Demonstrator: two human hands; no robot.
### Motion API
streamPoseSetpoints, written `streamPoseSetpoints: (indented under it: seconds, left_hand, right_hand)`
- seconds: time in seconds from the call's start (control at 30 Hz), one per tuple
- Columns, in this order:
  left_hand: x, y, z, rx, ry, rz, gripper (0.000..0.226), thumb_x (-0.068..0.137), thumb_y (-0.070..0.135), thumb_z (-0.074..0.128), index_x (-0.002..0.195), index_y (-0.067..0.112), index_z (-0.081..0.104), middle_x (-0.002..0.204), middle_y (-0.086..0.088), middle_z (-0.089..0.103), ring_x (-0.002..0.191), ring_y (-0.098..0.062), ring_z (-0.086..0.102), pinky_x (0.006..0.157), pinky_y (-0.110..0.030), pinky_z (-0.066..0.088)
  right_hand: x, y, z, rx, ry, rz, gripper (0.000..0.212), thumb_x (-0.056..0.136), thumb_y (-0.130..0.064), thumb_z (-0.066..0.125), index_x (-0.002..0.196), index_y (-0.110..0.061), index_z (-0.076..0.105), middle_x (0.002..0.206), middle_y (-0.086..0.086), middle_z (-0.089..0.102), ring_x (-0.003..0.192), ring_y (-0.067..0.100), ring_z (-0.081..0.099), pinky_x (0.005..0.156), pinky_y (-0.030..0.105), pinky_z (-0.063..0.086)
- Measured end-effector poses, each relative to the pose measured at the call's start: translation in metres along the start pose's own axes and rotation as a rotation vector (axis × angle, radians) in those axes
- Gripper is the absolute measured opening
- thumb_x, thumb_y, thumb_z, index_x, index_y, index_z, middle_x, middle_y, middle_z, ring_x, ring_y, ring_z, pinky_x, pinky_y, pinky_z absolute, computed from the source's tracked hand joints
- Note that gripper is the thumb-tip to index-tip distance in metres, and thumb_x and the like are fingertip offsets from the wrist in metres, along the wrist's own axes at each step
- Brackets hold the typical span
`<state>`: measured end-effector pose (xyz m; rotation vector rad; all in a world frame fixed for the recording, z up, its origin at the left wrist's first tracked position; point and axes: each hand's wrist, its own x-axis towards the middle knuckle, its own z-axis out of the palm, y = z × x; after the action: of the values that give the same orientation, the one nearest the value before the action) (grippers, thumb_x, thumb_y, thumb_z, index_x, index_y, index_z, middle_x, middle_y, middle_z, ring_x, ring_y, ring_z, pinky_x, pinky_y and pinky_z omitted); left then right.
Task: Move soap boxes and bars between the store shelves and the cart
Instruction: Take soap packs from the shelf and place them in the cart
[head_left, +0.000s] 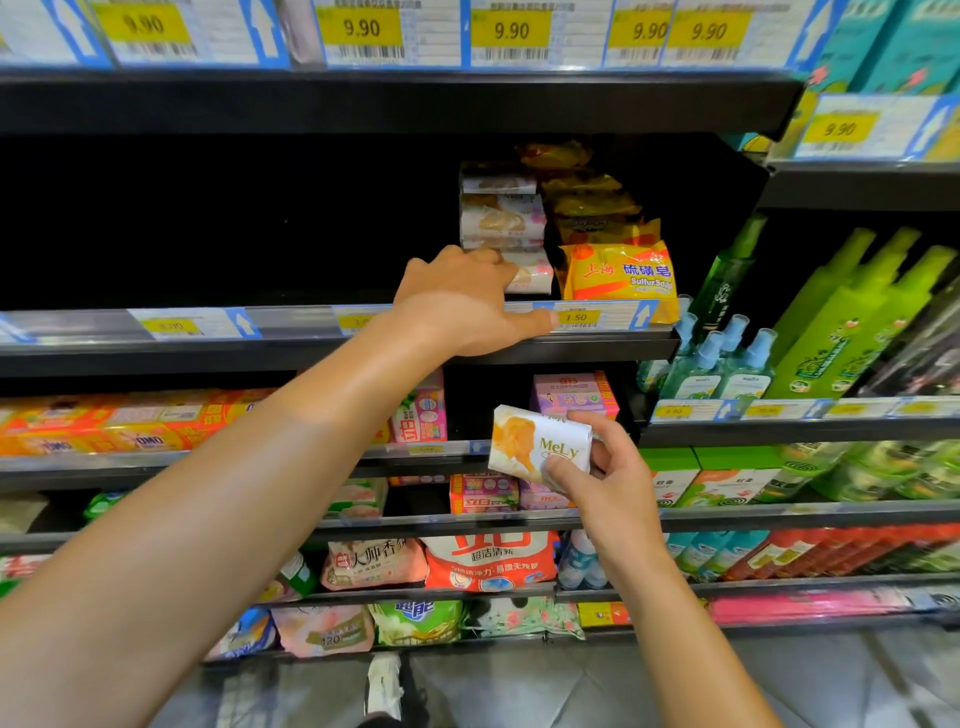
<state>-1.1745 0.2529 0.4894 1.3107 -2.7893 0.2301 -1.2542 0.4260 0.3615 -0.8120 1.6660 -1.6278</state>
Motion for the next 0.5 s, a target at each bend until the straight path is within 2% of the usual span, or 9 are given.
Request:
streamPoseSetpoints:
  seconds: [0.1,0.23,0.33,0.4,0.5]
  left_hand:
    - [0.000,0.000,0.001,0.003,-0.003,0.006,0.089,0.080,0.086,0.027,0.152,0.032,0.031,0.158,0.007,0.028,0.142,-0.025,0.028,0.107,-0.046,0.032]
    - [-0.002,0.000,-0.001,0.006,0.009,0.012,0.085,0.084,0.081,0.033,0.151,0.030,0.031,0.157,0.005,0.031,0.141,-0.024,0.032,0.108,-0.044,0.034]
    - [-0.019,-0.006,0.000,-0.077,0.226,0.061,0.073,0.088,0.070,0.046,0.144,0.025,0.045,0.147,0.001,0.048,0.132,-0.024,0.044,0.107,-0.041,0.036]
    - [-0.040,-0.010,0.004,-0.231,0.399,0.176,0.063,0.087,0.059,0.055,0.135,0.019,0.056,0.134,-0.002,0.060,0.123,-0.026,0.053,0.102,-0.040,0.041]
    - [-0.071,-0.015,0.020,-0.339,0.372,0.451,0.066,0.079,0.056,0.057,0.130,0.016,0.061,0.127,-0.002,0.063,0.120,-0.024,0.054,0.102,-0.041,0.043]
  right_hand:
    - [0.002,0.000,0.001,0.006,0.010,-0.002,0.046,0.087,0.002,0.069,0.109,-0.038,0.059,0.109,-0.001,0.069,0.096,0.009,0.068,0.064,0.021,0.056]
    - [0.002,0.000,0.002,-0.005,0.013,-0.008,0.047,0.087,0.000,0.070,0.110,-0.040,0.059,0.108,-0.003,0.071,0.096,0.009,0.069,0.073,0.027,0.059]
    - [0.000,-0.004,0.000,0.000,0.015,-0.021,0.044,0.087,-0.003,0.071,0.111,-0.039,0.060,0.106,-0.004,0.071,0.097,0.011,0.069,0.079,0.035,0.061]
    - [-0.001,-0.010,-0.003,-0.019,0.009,-0.051,0.042,0.087,-0.008,0.072,0.113,-0.038,0.060,0.104,-0.003,0.072,0.096,0.013,0.069,0.078,0.036,0.061]
    - [0.000,-0.023,-0.006,-0.033,-0.007,-0.102,0.040,0.087,-0.010,0.072,0.115,-0.036,0.063,0.101,-0.001,0.073,0.095,0.017,0.069,0.074,0.033,0.059]
